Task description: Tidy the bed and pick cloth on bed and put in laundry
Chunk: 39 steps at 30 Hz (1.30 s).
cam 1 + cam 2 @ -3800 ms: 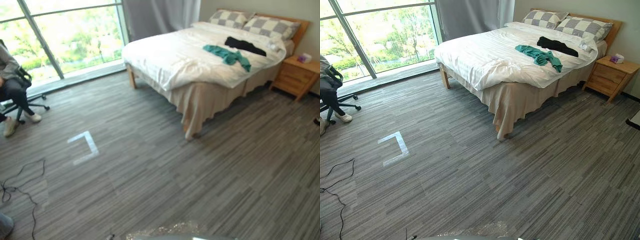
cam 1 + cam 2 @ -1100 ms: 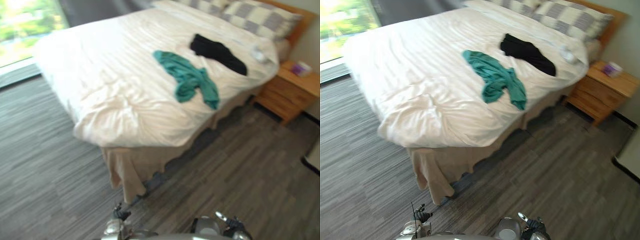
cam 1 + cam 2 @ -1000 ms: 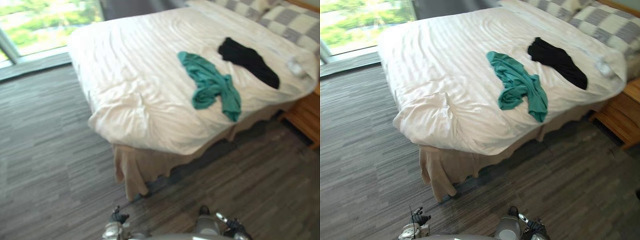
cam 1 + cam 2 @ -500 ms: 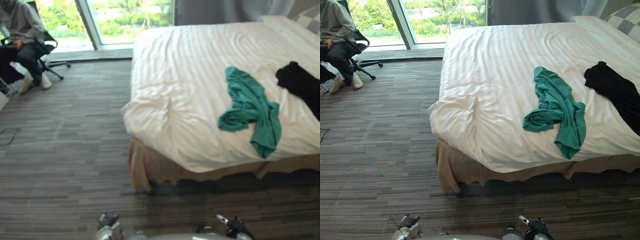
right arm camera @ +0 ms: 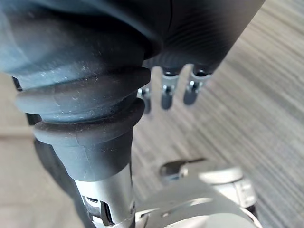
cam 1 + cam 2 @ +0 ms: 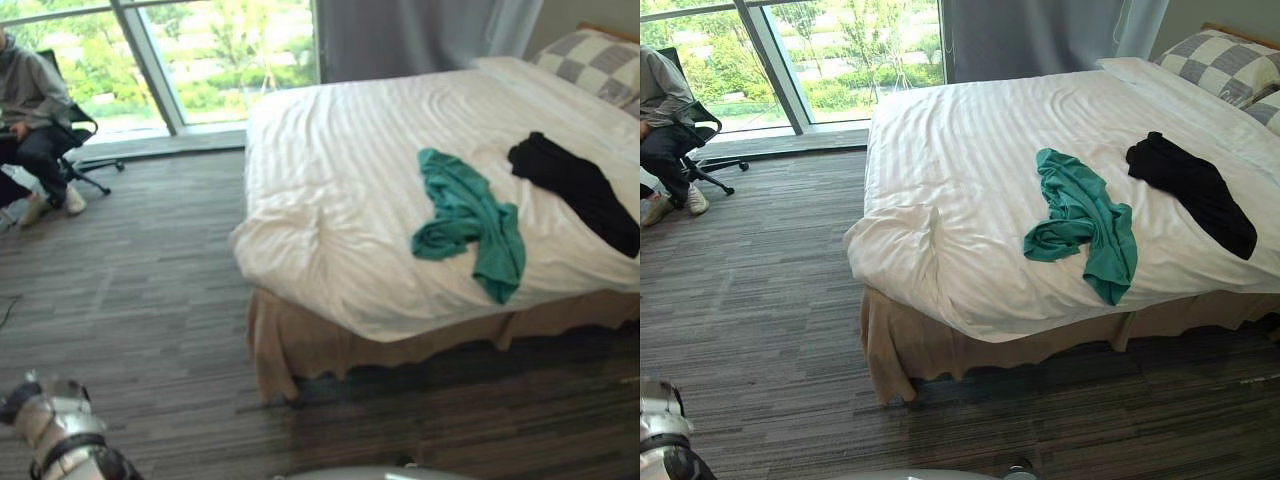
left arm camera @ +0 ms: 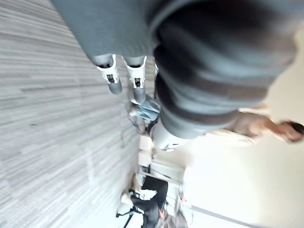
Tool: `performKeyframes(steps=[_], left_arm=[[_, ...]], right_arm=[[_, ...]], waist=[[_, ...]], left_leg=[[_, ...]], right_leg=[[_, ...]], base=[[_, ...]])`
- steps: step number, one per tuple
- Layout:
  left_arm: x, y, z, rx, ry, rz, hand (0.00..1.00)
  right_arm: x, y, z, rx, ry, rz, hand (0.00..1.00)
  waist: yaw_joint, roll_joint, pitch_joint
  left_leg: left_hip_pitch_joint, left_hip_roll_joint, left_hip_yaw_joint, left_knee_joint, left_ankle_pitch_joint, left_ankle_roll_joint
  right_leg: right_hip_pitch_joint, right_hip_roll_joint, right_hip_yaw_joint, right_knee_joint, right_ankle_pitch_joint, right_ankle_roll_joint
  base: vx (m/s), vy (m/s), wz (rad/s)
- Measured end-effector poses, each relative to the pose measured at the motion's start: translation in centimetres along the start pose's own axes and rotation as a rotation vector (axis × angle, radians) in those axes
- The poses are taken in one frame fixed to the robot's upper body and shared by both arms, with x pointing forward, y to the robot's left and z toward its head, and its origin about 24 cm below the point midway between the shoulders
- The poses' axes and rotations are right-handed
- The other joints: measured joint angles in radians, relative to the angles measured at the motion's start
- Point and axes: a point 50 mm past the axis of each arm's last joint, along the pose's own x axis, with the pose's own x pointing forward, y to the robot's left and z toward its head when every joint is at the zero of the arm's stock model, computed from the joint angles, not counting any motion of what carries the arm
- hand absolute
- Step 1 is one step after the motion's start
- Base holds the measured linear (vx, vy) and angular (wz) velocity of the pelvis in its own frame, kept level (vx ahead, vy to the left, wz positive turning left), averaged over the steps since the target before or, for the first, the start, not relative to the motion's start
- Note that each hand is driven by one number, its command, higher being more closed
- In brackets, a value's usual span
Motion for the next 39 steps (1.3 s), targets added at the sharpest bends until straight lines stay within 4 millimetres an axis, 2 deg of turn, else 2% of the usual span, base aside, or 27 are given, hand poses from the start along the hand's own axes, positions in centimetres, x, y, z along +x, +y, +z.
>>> performKeyframes(steps=[1, 3, 4, 6, 7, 9, 11, 14, 16, 18, 20, 26, 29, 33, 39], left_arm=[[0.0, -1.1, 1.2, 0.044, -0.053, -0.038, 0.0], [-0.9, -6.6, 5.8, 0.254, -0.303, -0.217, 0.0], [-1.2, -7.1, 6.2, 0.279, -0.333, -0.237, 0.0], [-3.5, -11.1, 8.1, 0.457, -0.535, -0.369, 0.0], [-4.0, -11.9, 8.3, 0.5, -0.573, -0.396, 0.0], [-6.5, -15.3, 8.8, 0.654, -0.722, -0.49, 0.0], [-8.6, -18.1, 9.1, 0.673, -0.788, -0.56, 0.0], [-10.4, -20.3, 9.7, 0.709, -0.855, -0.625, 0.0], [-12.0, -22.5, 10.5, 0.717, -0.896, -0.663, 0.0], [-12.5, -23.7, 11.4, 0.742, -0.918, -0.674, 0.0], [-13.1, -24.8, 12.3, 0.779, -0.951, -0.677, 0.0], [-14.8, -26.8, 15.5, 0.811, -1.055, -0.654, 0.0], [-15.1, -27.2, 16.9, 0.792, -1.063, -0.637, 0.0], [-15.8, -27.9, 18.8, 0.782, -1.076, -0.63, 0.0], [-16.1, -28.2, 19.9, 0.805, -1.095, -0.602, 0.0]], right_arm=[[0.0, 0.0, -0.1, 0.005, 0.003, 0.0, 0.0], [-0.1, -0.4, -0.6, 0.03, 0.008, -0.004, 0.0], [-0.2, -0.5, -0.6, 0.032, 0.008, -0.004, 0.0], [-0.3, -0.9, -0.8, 0.046, -0.005, -0.01, 0.0], [-0.3, -1.0, -0.7, 0.051, -0.009, -0.009, 0.0], [-0.2, -1.0, -0.2, 0.061, -0.031, 0.003, 0.0], [-0.2, -1.1, -0.1, 0.059, -0.035, 0.001, 0.0], [-0.1, -1.0, 0.4, 0.058, -0.045, 0.005, 0.0], [0.0, -0.5, 1.1, 0.06, -0.062, 0.017, 0.0], [0.1, 0.2, 2.0, 0.063, -0.082, 0.032, 0.0], [0.2, 1.2, 3.1, 0.068, -0.109, 0.056, 0.0], [0.3, 2.3, 4.9, 0.076, -0.157, 0.076, 0.0], [0.2, 3.0, 5.8, 0.079, -0.181, 0.094, 0.0], [0.1, 3.8, 6.9, 0.094, -0.213, 0.11, 0.0], [0.0, 4.6, 8.3, 0.111, -0.258, 0.125, 0.0]], waist=[[0.0, -0.001, -0.001], [0.001, 0.002, -0.002], [0.001, 0.003, -0.003], [-0.009, 0.016, -0.014], [-0.015, 0.016, -0.015], [-0.044, 0.039, -0.007], [-0.051, 0.047, 0.0], [-0.069, 0.045, 0.011], [-0.072, 0.045, 0.034], [-0.076, 0.039, 0.067], [-0.1, 0.033, 0.1], [-0.106, 0.035, 0.181], [-0.121, 0.033, 0.22], [-0.124, 0.034, 0.267], [-0.124, 0.034, 0.317]], left_leg=[[0.0, 0.0, 0.0, 0.0, 0.0, 0.0], [-0.002, -0.004, -0.002, -0.004, 0.001, 0.001], [-0.002, -0.004, -0.001, -0.004, 0.001, 0.001], [-0.008, -0.011, 0.0, -0.01, 0.01, -0.001], [-0.007, -0.013, -0.001, -0.014, 0.013, 0.003], [-0.006, -0.023, 0.007, -0.021, 0.016, 0.003], [-0.012, -0.028, 0.019, -0.021, 0.016, 0.003], [-0.026, -0.031, 0.034, -0.021, 0.016, 0.004], [-0.066, -0.034, 0.049, -0.018, 0.017, 0.006], [-0.091, -0.035, 0.054, -0.012, 0.021, 0.011], [-0.144, -0.034, 0.058, 0.001, 0.023, 0.014], [-0.23, -0.036, 0.083, 0.01, 0.029, 0.023], [-0.267, -0.036, 0.082, 0.015, 0.029, 0.023], [-0.332, -0.039, 0.084, 0.016, 0.034, 0.029], [-0.405, -0.04, 0.086, 0.018, 0.035, 0.029]], right_leg=[[0.0, 0.0, 0.0, 0.0, 0.0, 0.0], [-0.005, -0.002, 0.003, 0.001, 0.002, 0.004], [-0.006, -0.002, 0.003, 0.001, 0.002, 0.004], [-0.022, -0.003, 0.011, 0.004, 0.006, 0.001], [-0.022, -0.004, 0.012, 0.004, 0.006, 0.002], [-0.039, -0.01, 0.028, 0.005, 0.01, 0.006], [-0.054, -0.014, 0.039, 0.005, 0.011, 0.007], [-0.081, -0.015, 0.058, 0.005, 0.014, 0.006], [-0.141, -0.02, 0.084, 0.022, 0.016, 0.008], [-0.177, -0.022, 0.095, 0.039, 0.017, 0.007], [-0.233, -0.026, 0.106, 0.052, 0.025, 0.002], [-0.336, -0.026, 0.133, 0.058, 0.044, -0.006], [-0.373, -0.028, 0.134, 0.066, 0.045, -0.007], [-0.438, -0.031, 0.137, 0.068, 0.054, -0.013], [-0.512, -0.033, 0.14, 0.069, 0.057, -0.016]], base=[[0.0, 0.0, 0.0], [0.0, 0.0, 0.0], [0.04, 0.019, -0.04], [0.06, 0.023, -0.06], [0.08, 0.032, -0.04], [0.09, 0.038, -0.14], [0.07, 0.026, -0.19], [0.02, 0.006, -0.18], [-0.03, 0.0, -0.22], [-0.06, -0.015, -0.16], [-0.07, -0.039, -0.1], [-0.03, -0.028, -0.11], [0.0, 0.0, 0.0], [0.0, 0.0, 0.0], [0.0, 0.0, 0.0]])
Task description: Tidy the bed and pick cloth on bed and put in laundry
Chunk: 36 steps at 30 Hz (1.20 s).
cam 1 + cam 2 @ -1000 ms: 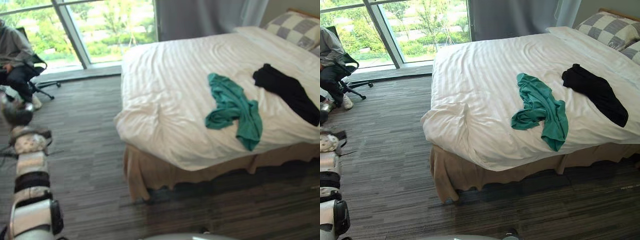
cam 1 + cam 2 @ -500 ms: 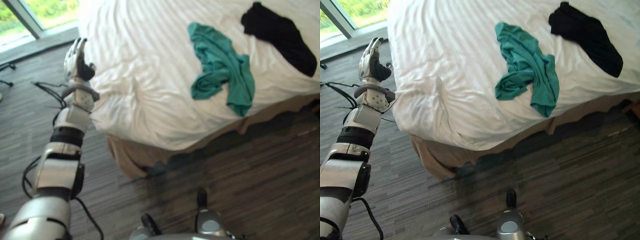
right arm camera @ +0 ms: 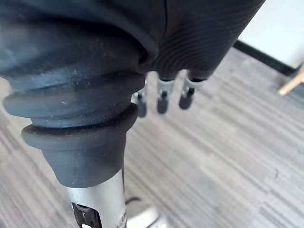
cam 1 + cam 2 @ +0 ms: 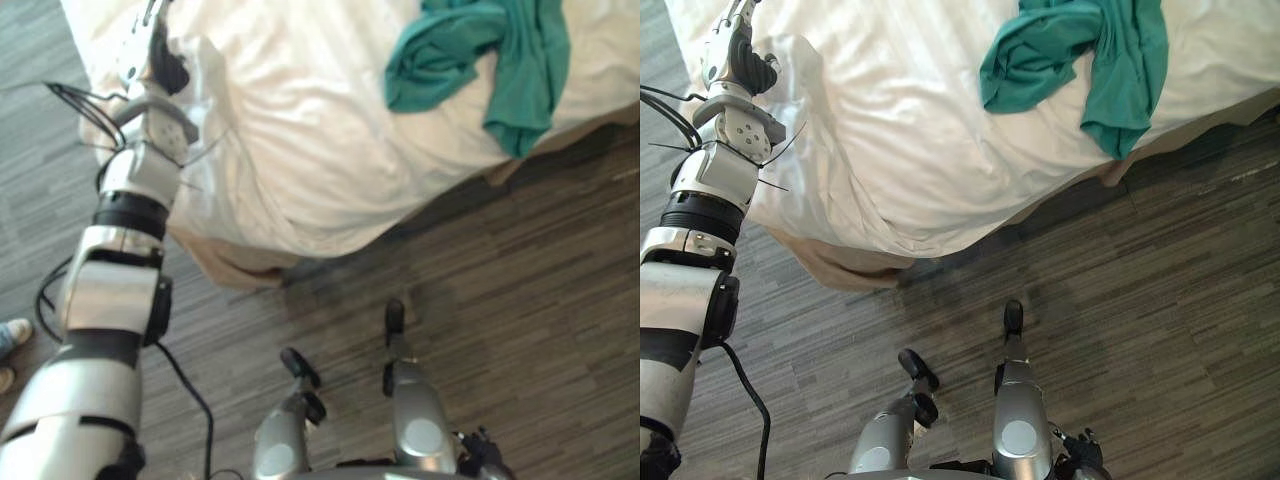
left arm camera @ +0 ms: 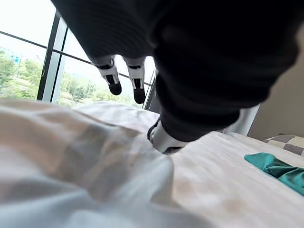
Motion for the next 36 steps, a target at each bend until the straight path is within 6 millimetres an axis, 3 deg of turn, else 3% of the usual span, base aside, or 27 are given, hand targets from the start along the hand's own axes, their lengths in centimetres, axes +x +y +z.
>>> performKeyframes(steps=[1, 2, 6, 9, 13, 18, 21, 23, 24, 25, 26, 27, 28, 29, 31, 32, 34, 36], left_arm=[[0.1, 0.1, 0.1, 0.011, -0.004, 0.001, 0.0], [0.2, 0.2, 0.2, 0.011, -0.005, 0.004, 1.0], [0.8, 1.0, 0.8, 0.004, -0.01, 0.012, 1.0], [1.4, 2.1, 1.7, -0.005, -0.042, -0.001, 1.0], [1.5, 2.6, 1.6, -0.001, -0.061, -0.011, 1.0], [0.4, 0.2, 0.3, 0.03, -0.056, -0.139, 1.0], [-2.1, -3.0, -1.8, 0.057, -0.053, -0.26, 1.0], [-5.3, -5.8, -4.0, 0.049, -0.044, -0.378, 1.0], [-6.7, -6.6, -4.9, 0.046, -0.035, -0.414, 1.0], [-8.3, -7.6, -6.0, 0.038, -0.02, -0.459, 1.0], [-11.1, -9.1, -7.9, 0.024, 0.025, -0.543, 1.0], [-14.0, -10.4, -9.8, 0.026, 0.08, -0.624, 0.0], [-15.8, -11.0, -10.9, 0.028, 0.116, -0.672, 0.0], [-19.2, -11.8, -13.1, 0.019, 0.2, -0.745, 0.0], [-23.1, -12.4, -15.3, 0.003, 0.316, -0.819, 0.0], [-27.3, -12.8, -17.2, -0.024, 0.451, -0.874, 0.0], [-31.4, -13.1, -18.8, -0.044, 0.6, -0.923, 0.0], [-37.2, -13.3, -20.2, -0.082, 0.83, -0.963, 0.0]], right_arm=[[0.0, 0.3, 0.2, -0.008, -0.008, 0.009, 0.0], [0.1, 0.4, 0.5, -0.001, -0.02, 0.003, 0.0], [0.2, 1.1, 1.8, 0.003, -0.068, 0.025, 0.0], [0.1, 1.9, 2.6, -0.013, -0.11, 0.062, 0.0], [0.1, 2.4, 2.9, -0.027, -0.122, 0.078, 0.0], [0.1, 2.2, 2.9, -0.034, -0.12, 0.073, 0.0], [0.2, 1.7, 2.8, -0.049, -0.11, 0.062, 0.0], [0.1, 0.9, 2.0, -0.06, -0.079, 0.041, 0.0], [0.1, 0.7, 1.7, -0.061, -0.071, 0.034, 0.0], [0.1, 0.1, 1.5, -0.079, -0.058, 0.022, 0.0], [0.1, -1.0, 1.2, -0.099, -0.041, -0.005, 0.0], [0.0, -1.8, 0.6, -0.114, -0.021, -0.023, 0.0], [-0.1, -2.0, 0.3, -0.115, -0.01, -0.033, 0.0], [-0.1, -2.6, -0.1, -0.106, 0.013, -0.055, 0.0], [-0.2, -2.9, -0.8, -0.104, 0.043, -0.068, 0.0], [-0.3, -3.2, -1.3, -0.12, 0.064, -0.077, 0.0], [-0.4, -3.3, -1.6, -0.127, 0.073, -0.077, 0.0], [-0.5, -2.9, -1.8, -0.154, 0.08, -0.049, 0.0]], waist=[[0.001, 0.0, 0.006], [0.0, 0.0, 0.019], [0.007, -0.001, 0.054], [0.03, -0.001, 0.053], [0.03, -0.002, 0.053], [0.03, -0.004, 0.05], [0.028, -0.001, 0.03], [0.028, -0.002, 0.009], [0.028, -0.014, 0.005], [0.031, -0.007, -0.012], [0.043, 0.015, -0.049], [0.05, 0.023, -0.086], [0.053, 0.021, -0.109], [0.06, 0.017, -0.124], [0.082, 0.006, -0.139], [0.091, -0.005, -0.163], [0.1, -0.016, -0.185], [0.115, -0.025, -0.218]], left_leg=[[-0.019, 0.0, 0.0, 0.0, 0.0, 0.0], [-0.032, 0.0, 0.0, 0.002, 0.0, 0.0], [-0.065, 0.003, 0.011, 0.009, 0.001, 0.0], [-0.071, 0.007, 0.03, 0.015, 0.001, 0.0], [-0.066, 0.013, 0.048, 0.015, 0.001, 0.0], [0.003, 0.019, 0.075, 0.026, 0.001, 0.0], [0.049, 0.023, 0.075, 0.067, 0.0, 0.0], [0.066, 0.031, 0.049, 0.16, -0.003, -0.002], [0.04, 0.039, 0.032, 0.216, -0.039, -0.018], [0.041, 0.022, 0.016, 0.178, -0.04, -0.015], [0.064, 0.018, -0.015, 0.094, 0.032, 0.012], [0.1, 0.016, -0.015, 0.063, 0.025, 0.012], [0.115, 0.001, -0.031, 0.045, 0.022, 0.009], [0.133, -0.005, -0.039, 0.039, 0.022, 0.009], [0.153, -0.013, -0.045, 0.038, 0.022, 0.009], [0.167, -0.015, -0.058, 0.037, 0.022, 0.009], [0.189, -0.016, -0.065, 0.027, 0.022, 0.009], [0.213, -0.015, -0.065, 0.009, 0.022, 0.009]], right_leg=[[-0.019, -0.001, 0.0, 0.001, 0.0, 0.0], [-0.03, -0.001, -0.001, 0.001, 0.0, 0.0], [-0.059, -0.003, 0.002, 0.001, 0.0, 0.0], [-0.067, -0.004, 0.016, 0.001, 0.0, 0.0], [-0.063, -0.01, 0.021, 0.001, 0.0, 0.0], [0.011, -0.012, 0.02, 0.007, 0.0, 0.001], [0.065, -0.023, 0.01, 0.036, -0.011, -0.004], [0.135, -0.043, -0.02, 0.041, -0.023, -0.02], [0.163, -0.065, -0.023, 0.044, -0.024, -0.021], [0.176, -0.07, -0.031, 0.05, -0.031, -0.022], [0.193, -0.063, -0.046, 0.071, -0.057, -0.008], [0.226, -0.057, -0.06, 0.075, -0.093, 0.028], [0.238, -0.066, -0.067, 0.077, -0.103, 0.037], [0.262, -0.075, -0.084, 0.084, -0.105, 0.038], [0.287, -0.077, -0.088, 0.085, -0.105, 0.038], [0.313, -0.08, -0.101, 0.084, -0.112, 0.047], [0.342, -0.08, -0.12, 0.082, -0.125, 0.052], [0.367, -0.072, -0.131, 0.071, -0.136, 0.066]], base=[[0.03, 0.001, 0.04], [0.03, 0.003, 0.05], [0.03, -0.001, 0.02], [0.04, -0.003, -0.05], [0.03, 0.003, -0.01], [0.05, 0.005, 0.01], [0.05, 0.004, 0.09], [0.06, 0.002, 0.36], [0.01, 0.027, 0.37], [0.01, 0.041, 0.21], [0.0, 0.054, 0.06], [0.09, 0.063, 0.07], [0.12, 0.084, 0.31], [0.12, 0.075, 0.35], [0.03, 0.055, 0.25], [0.02, 0.03, 0.28], [0.01, -0.001, 0.2], [-0.04, -0.021, 0.04]])
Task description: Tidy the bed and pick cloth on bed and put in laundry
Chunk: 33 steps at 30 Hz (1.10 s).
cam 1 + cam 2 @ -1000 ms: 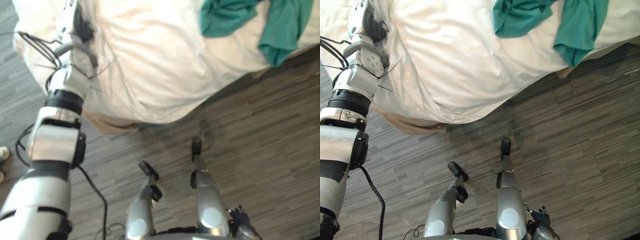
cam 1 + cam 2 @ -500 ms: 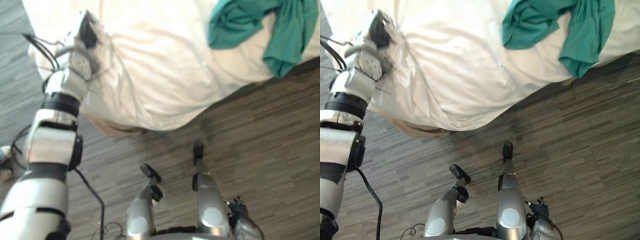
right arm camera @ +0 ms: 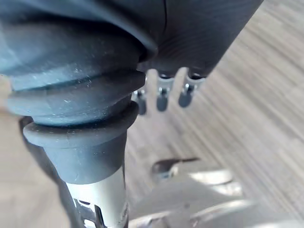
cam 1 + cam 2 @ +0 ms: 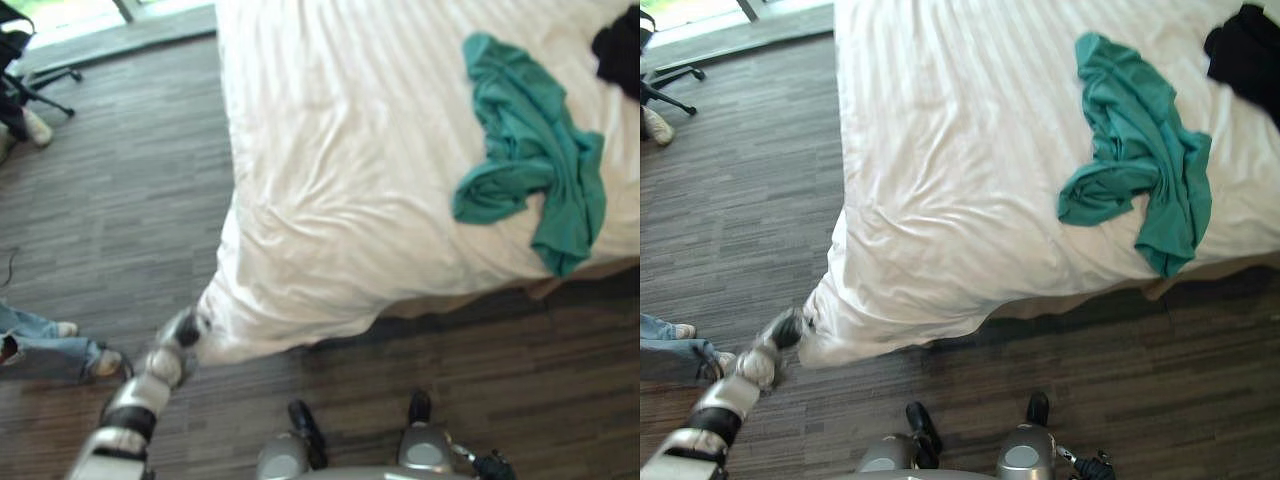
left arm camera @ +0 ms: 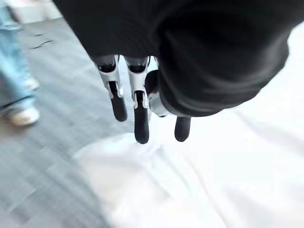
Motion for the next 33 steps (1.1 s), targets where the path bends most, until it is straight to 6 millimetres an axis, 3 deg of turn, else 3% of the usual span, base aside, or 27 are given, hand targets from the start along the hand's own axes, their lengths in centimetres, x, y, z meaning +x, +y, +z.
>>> performKeyframes(steps=[3, 5, 7, 10, 17, 24, 33], left_arm=[[-2.3, -5.0, -5.0, -0.154, 0.225, -0.07, 0.0], [-4.0, -7.4, -7.3, -0.232, 0.336, -0.102, 0.0], [-5.9, -9.5, -9.3, -0.3, 0.439, -0.13, 0.0], [-7.7, -11.1, -10.8, -0.365, 0.523, -0.14, 0.0], [-8.3, -13.3, -10.1, -0.441, 0.543, -0.167, 0.0], [-7.0, -13.4, -7.7, -0.423, 0.459, -0.176, 0.0], [-7.2, -14.7, -6.8, -0.384, 0.427, -0.232, 0.0]], right_arm=[[0.0, 0.4, -0.2, -0.005, 0.009, 0.011, 0.0], [-0.1, 0.2, -0.6, -0.013, 0.026, 0.005, 0.0], [-0.2, 0.1, -1.1, -0.029, 0.043, 0.002, 0.0], [-0.2, 0.1, -1.4, -0.038, 0.054, 0.013, 0.0], [-0.2, 0.4, -1.4, -0.072, 0.071, 0.027, 0.0], [-0.1, 0.5, -1.4, -0.1, 0.079, 0.035, 0.0], [0.0, 0.6, -1.2, -0.102, 0.08, 0.037, 0.0]], waist=[[0.012, 0.001, -0.039], [0.016, 0.001, -0.052], [0.018, -0.002, -0.075], [0.022, -0.012, -0.097], [0.021, -0.023, -0.105], [0.02, -0.027, -0.116], [0.013, -0.027, -0.116]], left_leg=[[0.032, -0.002, 0.003, -0.047, 0.0, 0.0], [0.059, 0.0, 0.003, -0.069, 0.012, -0.005], [0.074, -0.001, 0.005, -0.086, 0.013, -0.007], [0.074, -0.002, 0.005, -0.093, 0.011, -0.008], [0.091, -0.008, 0.002, -0.094, 0.016, -0.004], [0.108, -0.014, -0.002, -0.095, 0.016, -0.004], [0.133, -0.014, 0.003, -0.096, 0.016, -0.004]], right_leg=[[0.016, 0.013, -0.007, -0.021, -0.018, 0.009], [0.029, 0.02, -0.007, -0.022, -0.02, 0.009], [0.038, 0.023, -0.008, -0.032, -0.027, 0.007], [0.04, 0.023, -0.008, -0.037, -0.022, 0.006], [0.069, 0.024, -0.006, -0.067, 0.008, 0.007], [0.094, 0.021, -0.012, -0.076, 0.009, 0.01], [0.112, 0.021, -0.006, -0.078, 0.009, 0.009]], base=[[-0.11, -0.041, -0.07], [-0.12, -0.02, -0.08], [-0.15, -0.013, -0.01], [-0.11, -0.001, 0.02], [-0.01, -0.001, -0.02], [0.04, -0.002, 0.02], [-0.03, -0.004, -0.02]])
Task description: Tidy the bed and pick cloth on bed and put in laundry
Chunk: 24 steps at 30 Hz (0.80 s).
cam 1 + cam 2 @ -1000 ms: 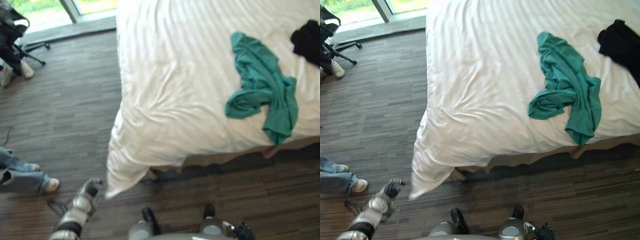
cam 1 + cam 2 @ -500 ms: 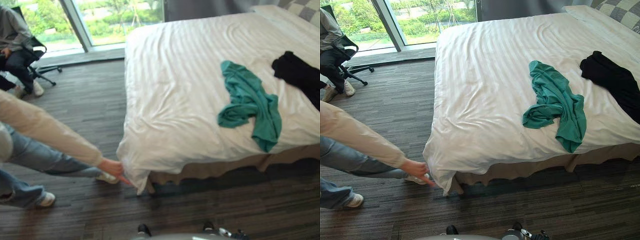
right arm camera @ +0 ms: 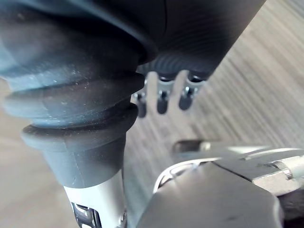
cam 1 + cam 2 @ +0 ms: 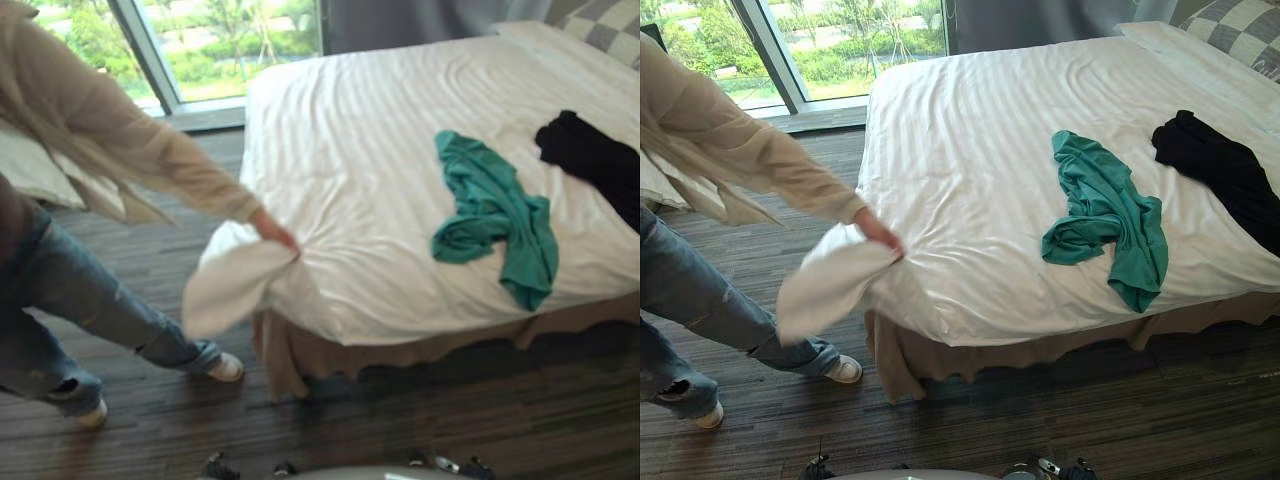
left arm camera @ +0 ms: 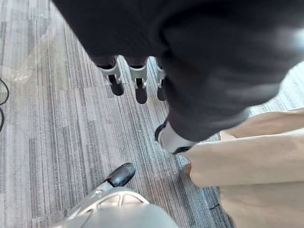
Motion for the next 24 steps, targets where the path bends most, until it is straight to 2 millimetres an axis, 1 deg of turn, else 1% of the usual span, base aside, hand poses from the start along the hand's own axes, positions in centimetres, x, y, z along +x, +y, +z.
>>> performKeyframes(steps=[9, 10, 11, 12, 13, 14, 15, 16, 17, 18, 19, 20, 21, 22, 23, 24], left_arm=[[0.0, 0.0, 0.0, -0.008, 0.004, -0.001, 0.0], [0.1, 0.4, 0.1, -0.037, 0.005, 0.011, 0.0], [0.2, 1.3, 0.3, -0.11, 0.003, 0.046, 0.0], [0.4, 2.9, 0.8, -0.174, -0.011, 0.096, 0.0], [0.5, 3.9, 1.1, -0.199, -0.02, 0.133, 0.0], [0.6, 6.4, 2.0, -0.233, -0.045, 0.213, 0.0], [0.5, 9.3, 3.1, -0.249, -0.079, 0.3, 0.0], [0.3, 11.0, 3.9, -0.252, -0.105, 0.351, 0.0], [-0.3, 14.3, 5.8, -0.255, -0.168, 0.455, 0.0], [-1.3, 17.6, 8.2, -0.234, -0.246, 0.568, 0.0], [-2.0, 19.1, 9.5, -0.223, -0.29, 0.626, 0.0], [-3.6, 21.7, 12.2, -0.212, -0.382, 0.729, 0.0], [-5.2, 23.5, 14.8, -0.21, -0.474, 0.809, 0.0], [-6.1, 24.2, 16.1, -0.209, -0.52, 0.847, 0.0], [-7.8, 25.1, 18.4, -0.2, -0.611, 0.918, 0.0], [-8.5, 25.3, 19.4, -0.197, -0.652, 0.946, 0.0]], right_arm=[[0.0, 0.0, -0.1, 0.002, 0.009, 0.0, 0.0], [0.0, 0.0, -0.2, 0.004, 0.011, -0.001, 0.0], [0.0, 0.0, -0.3, 0.008, 0.016, -0.003, 0.0], [0.0, -0.1, -0.4, 0.011, 0.02, -0.005, 0.0], [0.0, -0.1, -0.5, 0.013, 0.022, -0.007, 0.0], [0.0, -0.1, -0.6, 0.016, 0.026, -0.011, 0.0], [0.0, -0.1, -0.7, 0.017, 0.028, -0.013, 0.0], [0.0, -0.1, -0.7, 0.018, 0.028, -0.013, 0.0], [-0.1, -0.1, -0.9, 0.02, 0.03, -0.019, 0.0], [-0.2, -0.2, -1.2, 0.024, 0.032, -0.03, 0.0], [-0.2, -0.2, -1.4, 0.028, 0.034, -0.034, 0.0], [-0.3, -0.4, -1.6, 0.035, 0.038, -0.042, 0.0], [-0.3, -0.6, -1.9, 0.042, 0.042, -0.056, 0.0], [-0.4, -0.7, -2.0, 0.051, 0.044, -0.061, 0.0], [-0.5, -0.9, -2.3, 0.065, 0.045, -0.066, 0.0], [-0.5, -1.0, -2.5, 0.067, 0.045, -0.069, 0.0]], waist=[[-0.002, -0.001, 0.0], [-0.003, -0.001, -0.001], [-0.004, -0.002, -0.002], [-0.003, -0.002, -0.004], [-0.003, -0.002, -0.005], [-0.004, -0.001, -0.007], [-0.004, -0.002, -0.007], [-0.004, -0.002, -0.008], [-0.004, -0.005, -0.01], [-0.003, -0.009, -0.012], [-0.001, -0.011, -0.013], [0.001, -0.011, -0.013], [0.002, -0.01, -0.013], [0.002, -0.01, -0.014], [0.0, -0.008, -0.015], [-0.001, -0.006, -0.015]], left_leg=[[-0.003, 0.0, 0.002, 0.0, -0.007, -0.005], [-0.004, 0.0, 0.002, 0.0, -0.007, -0.005], [-0.006, 0.0, 0.002, 0.0, -0.008, -0.006], [-0.006, 0.001, 0.002, 0.0, -0.007, -0.005], [-0.006, 0.001, 0.001, 0.0, -0.006, -0.003], [-0.005, 0.001, 0.001, 0.001, -0.006, -0.004], [-0.005, 0.001, 0.001, 0.004, -0.007, -0.004], [-0.004, 0.001, 0.001, 0.006, -0.007, -0.005], [-0.004, 0.0, -0.001, 0.007, -0.007, -0.005], [-0.003, -0.001, -0.005, 0.007, -0.007, -0.005], [-0.003, -0.001, -0.006, 0.007, -0.007, -0.005], [-0.003, -0.001, -0.008, 0.007, -0.007, -0.005], [-0.003, -0.002, -0.009, 0.007, -0.007, -0.005], [-0.004, -0.003, -0.01, 0.007, -0.007, -0.005], [-0.004, -0.003, -0.011, 0.007, -0.007, -0.005], [-0.004, -0.003, -0.011, 0.007, -0.007, -0.005]], right_leg=[[-0.001, 0.001, 0.002, -0.012, -0.001, -0.003], [-0.001, 0.002, 0.002, -0.014, 0.0, -0.004], [-0.001, 0.003, 0.001, -0.015, 0.002, -0.003], [0.0, 0.004, 0.001, -0.015, 0.003, 0.0], [0.001, 0.004, 0.001, -0.016, 0.003, 0.001], [0.002, 0.004, 0.0, -0.016, 0.004, 0.001], [0.004, 0.004, -0.001, -0.017, 0.004, 0.001], [0.005, 0.004, -0.001, -0.018, 0.004, 0.001], [0.012, 0.004, -0.004, -0.023, 0.004, 0.001], [0.017, 0.004, -0.006, -0.028, 0.004, 0.001], [0.018, 0.004, -0.008, -0.028, 0.004, 0.001], [0.019, 0.004, -0.011, -0.028, 0.004, 0.001], [0.019, 0.003, -0.014, -0.028, 0.004, 0.001], [0.019, 0.003, -0.015, -0.028, 0.004, 0.001], [0.02, 0.002, -0.016, -0.028, 0.004, 0.001], [0.02, 0.003, -0.016, -0.028, 0.004, 0.001]], base=[[-0.01, 0.0, 0.0], [0.03, -0.007, 0.0], [0.06, -0.013, 0.01], [0.05, -0.01, 0.01], [0.06, -0.011, 0.02], [0.06, -0.005, 0.03], [0.05, -0.003, 0.03], [0.05, -0.004, 0.04], [0.04, -0.009, 0.08], [0.03, -0.012, 0.08], [0.02, -0.013, 0.07], [0.0, -0.011, 0.03], [0.0, -0.009, 0.03], [0.0, 0.0, 0.0], [0.0, 0.0, 0.0], [0.0, 0.0, 0.0]])
